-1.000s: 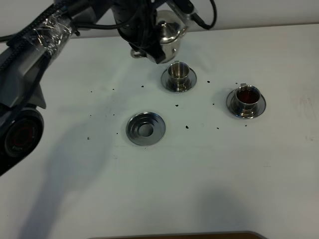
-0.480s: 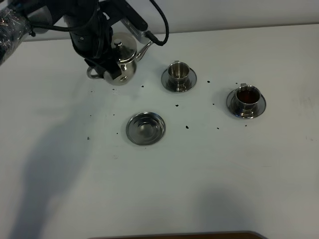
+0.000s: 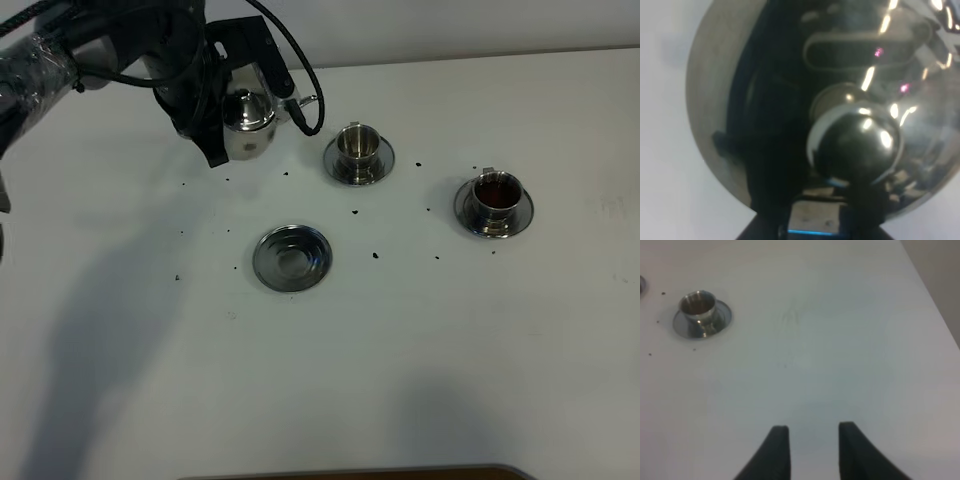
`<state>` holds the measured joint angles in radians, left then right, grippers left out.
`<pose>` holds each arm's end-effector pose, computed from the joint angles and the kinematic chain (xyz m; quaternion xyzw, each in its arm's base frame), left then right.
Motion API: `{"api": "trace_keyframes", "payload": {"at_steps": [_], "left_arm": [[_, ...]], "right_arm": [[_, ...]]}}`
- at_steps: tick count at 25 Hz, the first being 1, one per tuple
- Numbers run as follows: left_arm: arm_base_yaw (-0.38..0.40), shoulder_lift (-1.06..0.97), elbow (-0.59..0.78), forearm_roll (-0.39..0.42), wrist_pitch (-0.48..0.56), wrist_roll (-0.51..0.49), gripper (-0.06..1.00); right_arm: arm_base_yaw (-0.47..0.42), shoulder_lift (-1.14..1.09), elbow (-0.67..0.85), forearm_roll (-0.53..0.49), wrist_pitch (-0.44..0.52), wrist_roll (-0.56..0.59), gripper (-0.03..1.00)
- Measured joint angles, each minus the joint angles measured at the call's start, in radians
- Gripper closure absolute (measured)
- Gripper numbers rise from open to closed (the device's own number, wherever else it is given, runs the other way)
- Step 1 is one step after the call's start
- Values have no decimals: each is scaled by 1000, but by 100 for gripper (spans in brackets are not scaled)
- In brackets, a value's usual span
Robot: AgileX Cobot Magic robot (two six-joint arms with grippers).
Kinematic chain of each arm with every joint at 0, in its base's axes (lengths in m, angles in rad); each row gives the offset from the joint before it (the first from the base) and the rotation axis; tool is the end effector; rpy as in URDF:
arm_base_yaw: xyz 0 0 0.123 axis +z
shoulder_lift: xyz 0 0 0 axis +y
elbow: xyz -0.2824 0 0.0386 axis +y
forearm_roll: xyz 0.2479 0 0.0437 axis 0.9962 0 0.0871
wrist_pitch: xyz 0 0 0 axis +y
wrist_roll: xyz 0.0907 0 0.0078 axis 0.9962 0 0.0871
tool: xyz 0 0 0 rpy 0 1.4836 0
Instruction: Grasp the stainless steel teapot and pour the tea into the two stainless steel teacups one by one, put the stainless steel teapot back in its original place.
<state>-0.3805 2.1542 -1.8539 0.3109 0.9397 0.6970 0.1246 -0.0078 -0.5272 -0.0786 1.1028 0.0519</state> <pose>0.4495 -0.1555 0.2260 0.5503 0.7970 0.1718 0.1802 -0.0103 -0.0077 0.2814 -0.0280 0.8540 0.0066 0.5195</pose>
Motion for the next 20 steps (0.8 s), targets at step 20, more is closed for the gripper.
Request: {"api": "trace_keyframes", "payload": {"at_steps": [20], "left_arm": [[-27,106,4,129,-267,194,69]], "right_arm": [[0,0,0,0,0,0,72]]}}
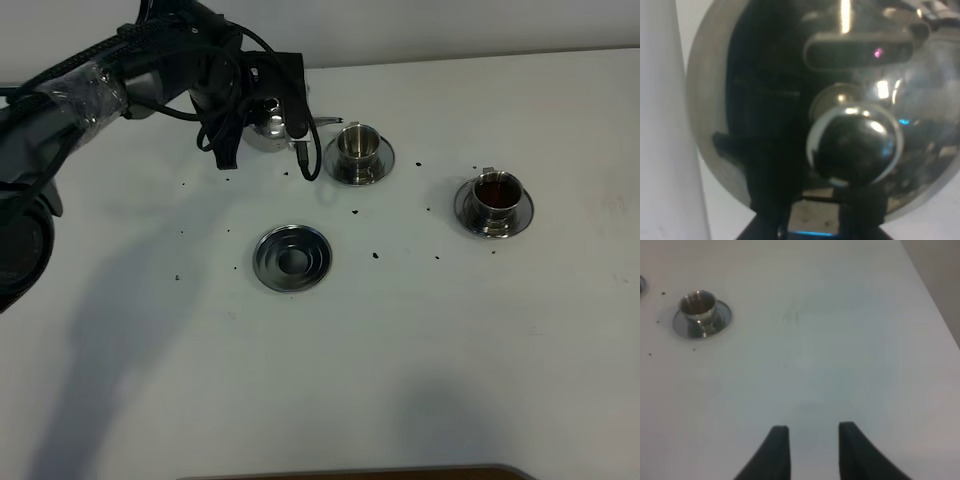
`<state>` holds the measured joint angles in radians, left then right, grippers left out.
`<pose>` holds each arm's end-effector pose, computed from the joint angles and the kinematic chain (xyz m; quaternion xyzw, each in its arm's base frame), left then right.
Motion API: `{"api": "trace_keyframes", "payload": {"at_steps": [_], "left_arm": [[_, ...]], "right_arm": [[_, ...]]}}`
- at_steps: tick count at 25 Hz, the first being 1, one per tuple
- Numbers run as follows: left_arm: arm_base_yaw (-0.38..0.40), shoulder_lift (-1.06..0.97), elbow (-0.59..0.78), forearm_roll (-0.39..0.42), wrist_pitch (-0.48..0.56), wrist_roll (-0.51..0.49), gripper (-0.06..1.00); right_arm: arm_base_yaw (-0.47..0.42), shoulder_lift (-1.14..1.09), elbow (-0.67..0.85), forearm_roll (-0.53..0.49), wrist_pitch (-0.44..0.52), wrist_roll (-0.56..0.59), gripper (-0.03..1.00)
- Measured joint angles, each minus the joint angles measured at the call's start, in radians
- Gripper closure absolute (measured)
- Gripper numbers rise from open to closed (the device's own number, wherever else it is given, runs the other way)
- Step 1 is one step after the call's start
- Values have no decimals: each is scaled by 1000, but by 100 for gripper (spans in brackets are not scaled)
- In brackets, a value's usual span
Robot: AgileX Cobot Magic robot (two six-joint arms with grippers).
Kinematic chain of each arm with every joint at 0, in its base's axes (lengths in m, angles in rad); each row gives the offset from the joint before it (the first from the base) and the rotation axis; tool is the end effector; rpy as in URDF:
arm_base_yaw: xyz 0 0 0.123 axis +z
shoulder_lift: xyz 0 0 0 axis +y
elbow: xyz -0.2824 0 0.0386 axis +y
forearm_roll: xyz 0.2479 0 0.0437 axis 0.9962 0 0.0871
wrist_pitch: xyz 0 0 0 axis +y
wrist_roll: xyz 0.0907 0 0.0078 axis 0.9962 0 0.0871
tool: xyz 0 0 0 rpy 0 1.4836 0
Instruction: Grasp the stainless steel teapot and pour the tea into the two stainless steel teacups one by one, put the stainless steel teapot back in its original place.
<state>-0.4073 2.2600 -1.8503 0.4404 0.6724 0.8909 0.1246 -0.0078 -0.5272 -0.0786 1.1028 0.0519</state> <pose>0.4736 -0.1780 0.1865 0.6653 0.6697 0.2401 0.2262 -0.0103 -0.0077 0.2814 -0.0280 0.8540 0.0066 0.5195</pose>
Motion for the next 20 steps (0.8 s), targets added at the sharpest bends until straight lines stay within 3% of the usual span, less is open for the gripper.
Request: {"api": "trace_keyframes", "payload": {"at_steps": [20], "left_arm": [[-45,3,0,251,-80,4,69]], "right_arm": [[0,0,0,0,0,0,72]]}}
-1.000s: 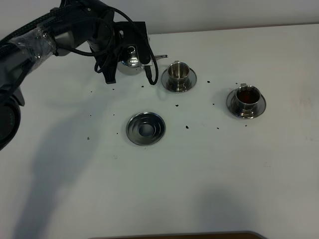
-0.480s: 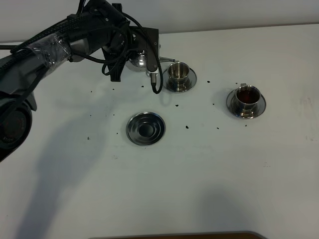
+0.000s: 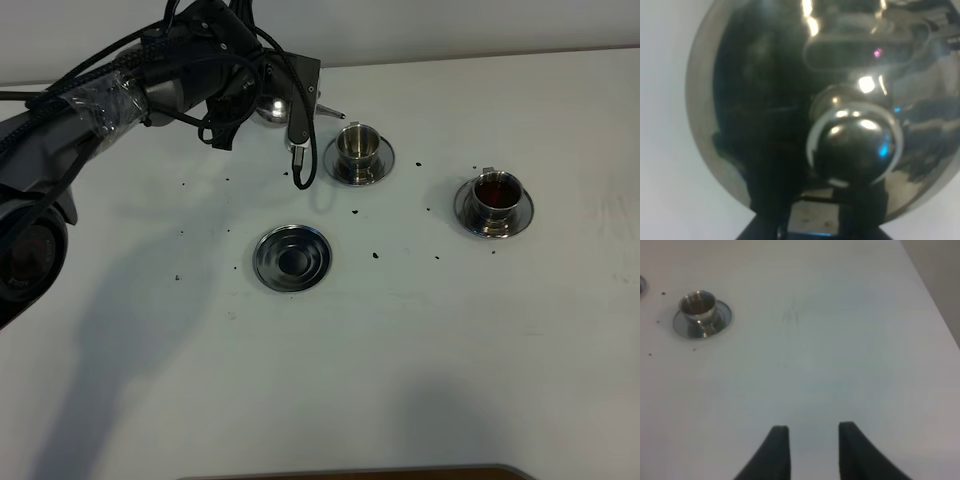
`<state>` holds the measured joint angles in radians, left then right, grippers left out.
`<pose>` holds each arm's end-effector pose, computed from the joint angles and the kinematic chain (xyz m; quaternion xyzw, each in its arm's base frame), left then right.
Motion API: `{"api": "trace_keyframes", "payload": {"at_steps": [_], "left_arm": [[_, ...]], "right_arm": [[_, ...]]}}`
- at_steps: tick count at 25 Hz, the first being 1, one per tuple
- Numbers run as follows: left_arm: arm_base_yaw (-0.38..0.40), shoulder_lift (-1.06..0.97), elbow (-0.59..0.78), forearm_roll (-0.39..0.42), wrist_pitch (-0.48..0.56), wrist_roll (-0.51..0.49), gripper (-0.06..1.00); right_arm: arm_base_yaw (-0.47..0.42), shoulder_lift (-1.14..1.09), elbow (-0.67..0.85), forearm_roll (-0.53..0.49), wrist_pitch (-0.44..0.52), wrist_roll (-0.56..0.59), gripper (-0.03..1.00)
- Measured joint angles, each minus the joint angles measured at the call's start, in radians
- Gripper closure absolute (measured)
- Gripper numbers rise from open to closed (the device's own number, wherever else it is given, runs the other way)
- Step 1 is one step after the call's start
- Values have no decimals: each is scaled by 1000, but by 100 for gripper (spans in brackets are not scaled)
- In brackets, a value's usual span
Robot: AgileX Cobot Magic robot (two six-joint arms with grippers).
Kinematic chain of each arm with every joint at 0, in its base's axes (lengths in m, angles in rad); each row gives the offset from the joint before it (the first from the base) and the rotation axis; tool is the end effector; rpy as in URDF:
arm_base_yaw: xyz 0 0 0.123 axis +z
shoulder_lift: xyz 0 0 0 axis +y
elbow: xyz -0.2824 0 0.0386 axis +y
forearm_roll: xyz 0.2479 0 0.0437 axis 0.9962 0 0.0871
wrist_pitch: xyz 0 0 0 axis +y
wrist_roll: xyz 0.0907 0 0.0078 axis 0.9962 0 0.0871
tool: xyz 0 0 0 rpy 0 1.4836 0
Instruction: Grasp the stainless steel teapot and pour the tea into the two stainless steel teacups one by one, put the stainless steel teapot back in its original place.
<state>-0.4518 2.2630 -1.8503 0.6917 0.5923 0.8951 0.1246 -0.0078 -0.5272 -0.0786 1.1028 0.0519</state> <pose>0.4762 -0.1950 0.1951 0.7165 0.5683 0.3292 0.2351 -0.0103 -0.0077 0.2814 -0.0280 0.8540 0.0066 0.5195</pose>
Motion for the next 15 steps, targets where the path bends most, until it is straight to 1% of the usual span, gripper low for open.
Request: {"api": "trace_keyframes", "payload": {"at_steps": [6,15], "left_arm": [[-16,0,0,39,-31,1,69],[-35,0,0,55,-36,50,69]], "right_arm": [[0,0,0,0,0,0,72],[0,0,0,0,0,0,72]]}}
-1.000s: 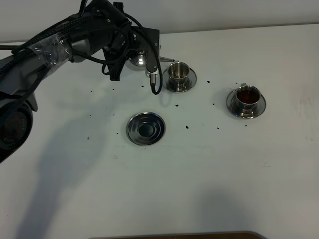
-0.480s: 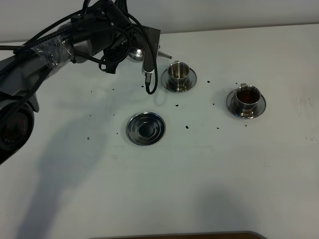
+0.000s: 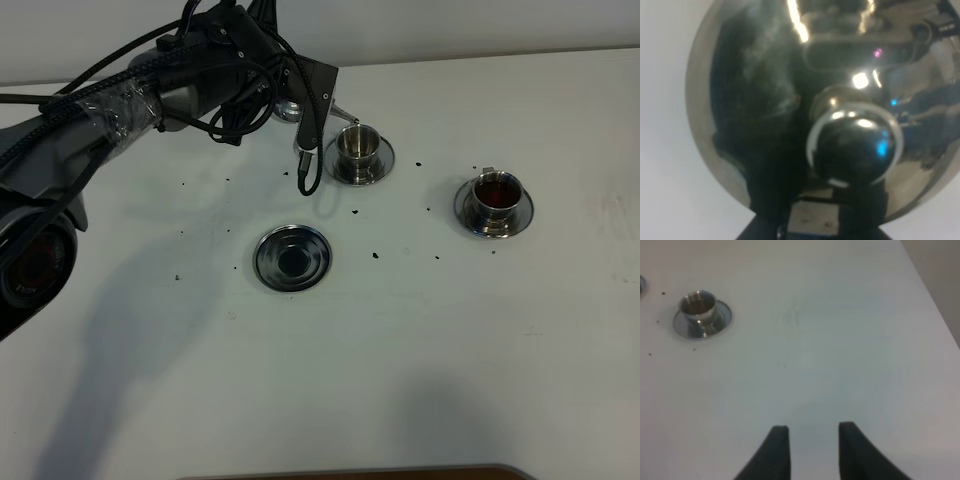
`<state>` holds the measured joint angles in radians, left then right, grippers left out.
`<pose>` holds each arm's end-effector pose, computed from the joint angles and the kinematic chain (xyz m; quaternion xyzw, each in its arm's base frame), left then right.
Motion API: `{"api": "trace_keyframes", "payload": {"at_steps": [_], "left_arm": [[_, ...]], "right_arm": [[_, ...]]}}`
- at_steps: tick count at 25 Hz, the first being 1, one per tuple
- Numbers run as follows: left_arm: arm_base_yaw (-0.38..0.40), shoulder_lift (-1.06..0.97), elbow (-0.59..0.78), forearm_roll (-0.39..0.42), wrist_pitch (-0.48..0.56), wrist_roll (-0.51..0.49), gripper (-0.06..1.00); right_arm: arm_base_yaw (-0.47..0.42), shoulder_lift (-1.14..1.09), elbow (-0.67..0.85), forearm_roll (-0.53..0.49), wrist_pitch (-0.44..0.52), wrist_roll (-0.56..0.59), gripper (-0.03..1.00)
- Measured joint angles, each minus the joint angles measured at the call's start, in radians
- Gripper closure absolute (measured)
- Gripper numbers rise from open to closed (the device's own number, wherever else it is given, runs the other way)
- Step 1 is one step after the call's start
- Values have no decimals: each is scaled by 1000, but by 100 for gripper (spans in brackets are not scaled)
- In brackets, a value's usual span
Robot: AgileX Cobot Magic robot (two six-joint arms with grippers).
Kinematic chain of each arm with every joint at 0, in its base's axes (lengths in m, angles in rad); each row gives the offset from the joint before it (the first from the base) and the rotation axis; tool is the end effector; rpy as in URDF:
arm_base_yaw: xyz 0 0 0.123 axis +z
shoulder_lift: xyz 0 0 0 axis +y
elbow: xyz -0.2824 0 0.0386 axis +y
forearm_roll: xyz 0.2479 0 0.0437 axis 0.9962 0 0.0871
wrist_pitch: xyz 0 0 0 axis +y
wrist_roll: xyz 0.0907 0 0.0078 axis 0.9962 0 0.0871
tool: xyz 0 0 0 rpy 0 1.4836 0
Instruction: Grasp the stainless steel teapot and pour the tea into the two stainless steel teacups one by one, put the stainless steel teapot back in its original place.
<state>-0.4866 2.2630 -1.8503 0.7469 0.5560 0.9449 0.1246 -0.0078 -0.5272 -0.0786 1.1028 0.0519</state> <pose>0.4718 -0.2126 0.1982 0.7460 0.5126 0.3499 0.2414 -0.0103 -0.0077 0.2814 -0.0280 0.8540 0.0066 0.5195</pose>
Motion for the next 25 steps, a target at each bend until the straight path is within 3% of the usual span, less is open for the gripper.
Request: {"api": "trace_keyframes", "payload": {"at_steps": [25], "left_arm": [[-23,29,0,232,-96,14,69]], "right_arm": [[0,0,0,0,0,0,72]]}}
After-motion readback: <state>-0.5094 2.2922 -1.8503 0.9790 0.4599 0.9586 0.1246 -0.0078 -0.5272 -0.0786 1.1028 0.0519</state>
